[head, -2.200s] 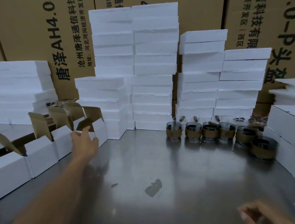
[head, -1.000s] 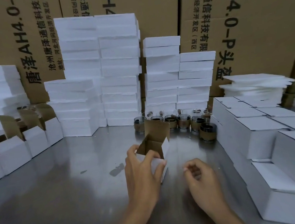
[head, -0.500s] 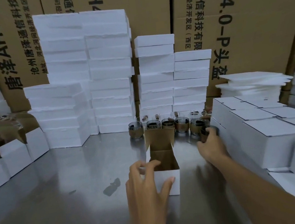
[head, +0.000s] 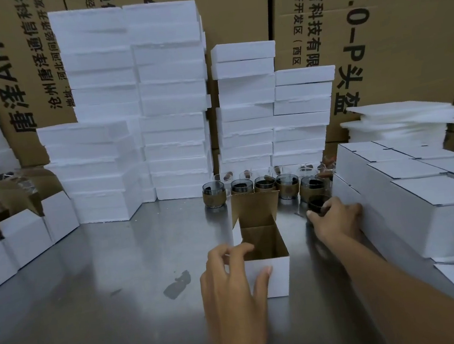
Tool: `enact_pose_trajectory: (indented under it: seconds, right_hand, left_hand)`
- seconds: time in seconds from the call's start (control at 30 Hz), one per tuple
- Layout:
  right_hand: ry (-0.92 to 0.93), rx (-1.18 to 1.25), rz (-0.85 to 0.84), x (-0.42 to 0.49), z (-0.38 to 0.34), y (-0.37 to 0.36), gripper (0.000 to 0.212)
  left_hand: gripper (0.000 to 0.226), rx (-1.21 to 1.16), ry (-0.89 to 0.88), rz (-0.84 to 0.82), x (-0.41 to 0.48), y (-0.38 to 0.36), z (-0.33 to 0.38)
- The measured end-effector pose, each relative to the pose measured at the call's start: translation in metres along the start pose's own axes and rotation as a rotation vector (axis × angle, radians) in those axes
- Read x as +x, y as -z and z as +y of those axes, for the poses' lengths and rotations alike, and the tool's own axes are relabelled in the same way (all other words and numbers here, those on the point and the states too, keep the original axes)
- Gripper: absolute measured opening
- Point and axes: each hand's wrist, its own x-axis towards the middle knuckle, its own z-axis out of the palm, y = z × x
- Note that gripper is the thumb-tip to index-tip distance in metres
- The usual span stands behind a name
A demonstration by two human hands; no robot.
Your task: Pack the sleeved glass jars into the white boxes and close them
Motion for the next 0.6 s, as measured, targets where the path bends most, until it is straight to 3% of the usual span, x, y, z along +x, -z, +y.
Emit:
enact_pose_trajectory:
  seconds: [0.17,0.43,0.5,0.6]
  right_hand:
    - [0.086,0.118,-0.033,-0.029,0.005,0.005,0.023]
    - [0.281,0.766,0.082,-0.104,-0.017,0.069,0.037]
    - [0.312,0.887,0.049,-0.124,-0.018,0.088,0.046]
    - [0.303,0.99,-0.114,-0.149,-0.009,0.104,0.056]
  left_hand:
    - [0.03,0.01,0.016,-0.049,-0.002,0.003,0.002]
    - [0.032,0.022,0.041,-0.049,-0.003,0.013,0.0]
    - [0.033,-0.025,0.025,-0.006,-0.003,0.017,0.002]
    - [0.017,-0.216,0.006,0.032,-0.008,0.026,0.012]
